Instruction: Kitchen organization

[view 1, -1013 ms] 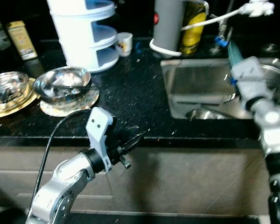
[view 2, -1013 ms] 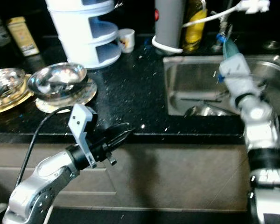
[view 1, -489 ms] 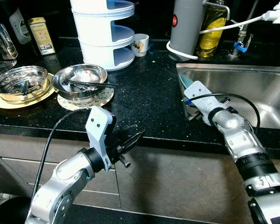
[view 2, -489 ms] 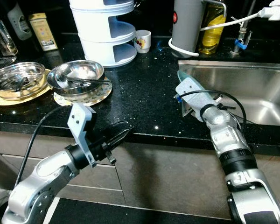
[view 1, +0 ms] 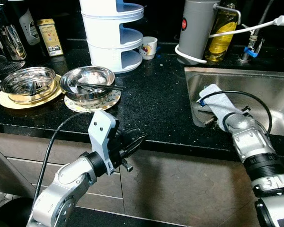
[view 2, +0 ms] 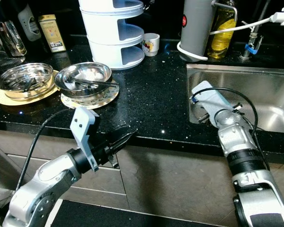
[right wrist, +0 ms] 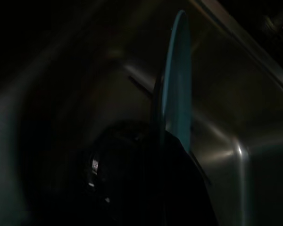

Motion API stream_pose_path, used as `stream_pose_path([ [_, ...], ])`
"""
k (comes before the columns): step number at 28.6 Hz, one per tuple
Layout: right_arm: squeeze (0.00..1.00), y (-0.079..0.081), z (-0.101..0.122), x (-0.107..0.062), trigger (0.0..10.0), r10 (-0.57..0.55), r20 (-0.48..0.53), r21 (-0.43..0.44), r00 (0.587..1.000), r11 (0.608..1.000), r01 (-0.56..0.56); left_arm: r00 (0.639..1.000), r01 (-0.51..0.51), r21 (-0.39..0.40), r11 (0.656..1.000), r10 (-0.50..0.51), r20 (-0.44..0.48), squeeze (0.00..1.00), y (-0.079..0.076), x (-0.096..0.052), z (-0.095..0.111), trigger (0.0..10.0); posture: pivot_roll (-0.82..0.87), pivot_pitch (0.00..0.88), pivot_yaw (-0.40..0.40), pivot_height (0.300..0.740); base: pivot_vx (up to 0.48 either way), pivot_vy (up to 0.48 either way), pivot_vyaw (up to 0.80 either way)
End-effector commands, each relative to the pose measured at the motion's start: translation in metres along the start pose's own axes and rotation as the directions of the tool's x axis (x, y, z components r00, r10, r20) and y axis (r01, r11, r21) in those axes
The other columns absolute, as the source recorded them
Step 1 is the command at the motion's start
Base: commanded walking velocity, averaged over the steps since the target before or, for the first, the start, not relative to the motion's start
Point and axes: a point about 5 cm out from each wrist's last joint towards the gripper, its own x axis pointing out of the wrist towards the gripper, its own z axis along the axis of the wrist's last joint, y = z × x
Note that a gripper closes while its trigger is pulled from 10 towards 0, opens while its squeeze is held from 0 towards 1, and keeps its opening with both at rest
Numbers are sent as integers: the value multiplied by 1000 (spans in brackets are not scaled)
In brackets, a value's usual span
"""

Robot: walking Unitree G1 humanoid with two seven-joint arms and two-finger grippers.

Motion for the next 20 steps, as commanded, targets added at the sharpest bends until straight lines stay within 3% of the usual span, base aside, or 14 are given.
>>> stream_pose_path([
  [1,0,-5,-2,-1,10000,-18,2,33,1000,999,18,1000,0,6,1000,0,2,0,0,1,-1,10000,42,0,-5,740,0,0,-756],
  [4,0,-5,12,-2,10000,-22,98,60,995,998,16,1000,-2,6,1000,2,7,0,0,2,0,10000,41,0,-5,740,0,0,-760],
  [12,0,0,21,-2,10000,-6,149,70,989,998,-5,1000,-7,11,1000,7,10,0,0,2,1,10000,41,0,-5,740,0,0,-768],
  [17,0,20,37,-6,10000,94,293,113,951,985,-133,1000,-13,13,1000,13,14,0,1,2,2,10000,42,0,-5,740,0,0,0],
  [20,0,22,38,-6,10000,94,296,103,950,986,-129,1000,-15,14,1000,15,15,0,1,2,2,10000,43,0,-7,740,0,0,0],
])
